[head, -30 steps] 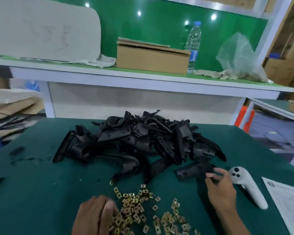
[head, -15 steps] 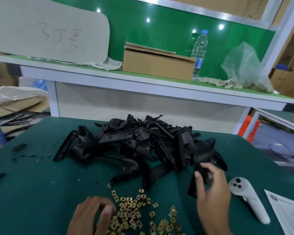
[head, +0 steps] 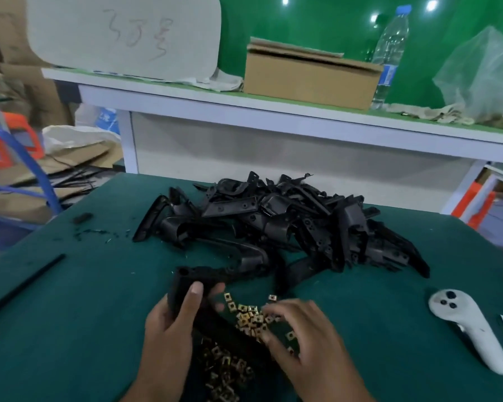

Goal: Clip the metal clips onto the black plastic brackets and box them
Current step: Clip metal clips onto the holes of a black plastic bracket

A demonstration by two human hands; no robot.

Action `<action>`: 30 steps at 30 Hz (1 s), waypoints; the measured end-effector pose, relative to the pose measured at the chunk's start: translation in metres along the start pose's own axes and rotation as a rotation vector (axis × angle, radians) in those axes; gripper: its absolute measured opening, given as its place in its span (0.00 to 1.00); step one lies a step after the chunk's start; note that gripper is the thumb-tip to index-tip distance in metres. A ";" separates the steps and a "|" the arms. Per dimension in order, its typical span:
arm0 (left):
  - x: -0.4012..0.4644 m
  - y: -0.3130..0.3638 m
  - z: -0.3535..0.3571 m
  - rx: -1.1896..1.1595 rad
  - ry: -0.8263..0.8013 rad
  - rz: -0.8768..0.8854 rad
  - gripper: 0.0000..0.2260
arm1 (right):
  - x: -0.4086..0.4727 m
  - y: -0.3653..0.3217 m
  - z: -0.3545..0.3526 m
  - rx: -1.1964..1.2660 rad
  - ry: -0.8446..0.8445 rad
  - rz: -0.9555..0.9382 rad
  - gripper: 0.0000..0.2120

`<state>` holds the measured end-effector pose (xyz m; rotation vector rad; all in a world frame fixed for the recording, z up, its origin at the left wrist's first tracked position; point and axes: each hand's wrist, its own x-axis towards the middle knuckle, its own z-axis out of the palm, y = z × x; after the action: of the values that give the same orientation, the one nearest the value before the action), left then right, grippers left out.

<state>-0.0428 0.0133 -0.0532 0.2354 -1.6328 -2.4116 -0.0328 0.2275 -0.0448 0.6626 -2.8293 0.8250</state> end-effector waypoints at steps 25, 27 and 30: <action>-0.012 0.008 0.004 -0.057 -0.184 -0.082 0.18 | -0.002 -0.004 0.013 -0.119 0.109 0.043 0.03; -0.011 0.008 0.004 -0.064 -0.168 -0.070 0.21 | -0.003 -0.001 0.011 0.007 0.120 0.137 0.03; -0.011 0.008 0.004 -0.040 -0.165 -0.045 0.21 | -0.003 0.001 0.011 0.192 0.161 0.196 0.05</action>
<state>-0.0326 0.0173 -0.0442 0.0686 -1.6610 -2.5552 -0.0310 0.2237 -0.0549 0.3246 -2.7214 1.1374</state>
